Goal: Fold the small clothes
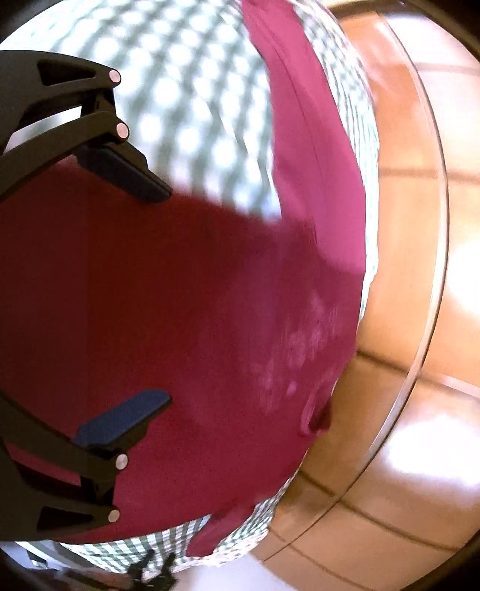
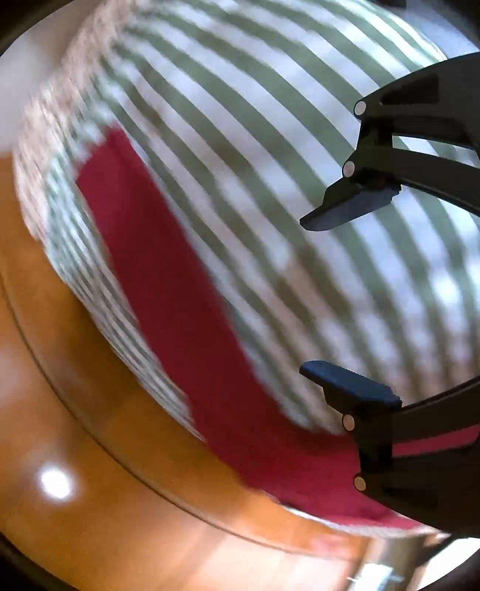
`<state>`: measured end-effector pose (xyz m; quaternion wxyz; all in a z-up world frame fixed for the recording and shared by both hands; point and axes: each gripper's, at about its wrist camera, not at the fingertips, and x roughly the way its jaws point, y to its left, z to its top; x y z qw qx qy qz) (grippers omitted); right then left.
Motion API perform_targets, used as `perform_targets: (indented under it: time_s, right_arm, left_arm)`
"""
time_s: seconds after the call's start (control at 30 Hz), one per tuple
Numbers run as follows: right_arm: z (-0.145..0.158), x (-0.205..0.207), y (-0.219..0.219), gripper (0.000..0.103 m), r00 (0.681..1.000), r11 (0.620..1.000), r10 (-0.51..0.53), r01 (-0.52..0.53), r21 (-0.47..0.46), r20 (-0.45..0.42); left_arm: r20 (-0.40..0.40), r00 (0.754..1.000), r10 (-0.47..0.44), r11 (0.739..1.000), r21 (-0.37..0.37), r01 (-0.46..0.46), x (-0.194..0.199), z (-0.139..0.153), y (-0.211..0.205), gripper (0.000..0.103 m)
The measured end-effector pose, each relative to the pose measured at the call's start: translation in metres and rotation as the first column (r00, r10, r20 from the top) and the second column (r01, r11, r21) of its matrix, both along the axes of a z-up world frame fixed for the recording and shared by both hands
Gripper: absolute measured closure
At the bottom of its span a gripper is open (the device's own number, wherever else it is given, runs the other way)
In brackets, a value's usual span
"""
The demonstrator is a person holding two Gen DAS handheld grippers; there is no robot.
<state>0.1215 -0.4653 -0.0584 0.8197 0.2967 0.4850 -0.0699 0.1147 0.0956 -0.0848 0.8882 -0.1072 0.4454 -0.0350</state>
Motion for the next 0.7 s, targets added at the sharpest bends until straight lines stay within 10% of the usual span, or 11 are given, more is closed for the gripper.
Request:
perform_targets:
  time_s: [0.13, 0.33, 0.4, 0.43, 0.7]
  right_arm:
    - [-0.006, -0.015, 0.066, 0.031, 0.985, 0.985, 0.169, -0.169, 0.033, -0.009]
    - [-0.001, -0.037, 0.112, 0.049, 0.941, 0.941, 0.335, -0.333, 0.064, -0.034]
    - [-0.004, -0.041, 0.125, 0.066, 0.915, 0.918, 0.397, -0.396, 0.036, -0.068]
    - [-0.004, -0.045, 0.133, 0.083, 0.904, 0.908, 0.417, -0.420, -0.011, -0.090]
    - [-0.002, -0.058, 0.132, 0.096, 0.880, 0.872, 0.456, -0.472, -0.127, -0.135]
  left_arm:
    - [-0.064, 0.997, 0.051, 0.996, -0.069, -0.055, -0.034, -0.006, 0.040, 0.003]
    - [-0.095, 0.995, -0.018, 0.995, -0.103, 0.008, -0.076, -0.020, 0.048, 0.040]
    - [-0.097, 0.995, -0.032, 0.995, -0.099, 0.022, -0.081, -0.024, 0.045, 0.060]
    - [-0.106, 0.993, -0.042, 0.994, -0.104, 0.031, -0.082, -0.024, 0.044, 0.090]
    - [-0.127, 0.989, -0.080, 0.995, -0.065, 0.072, -0.091, -0.023, 0.044, 0.088]
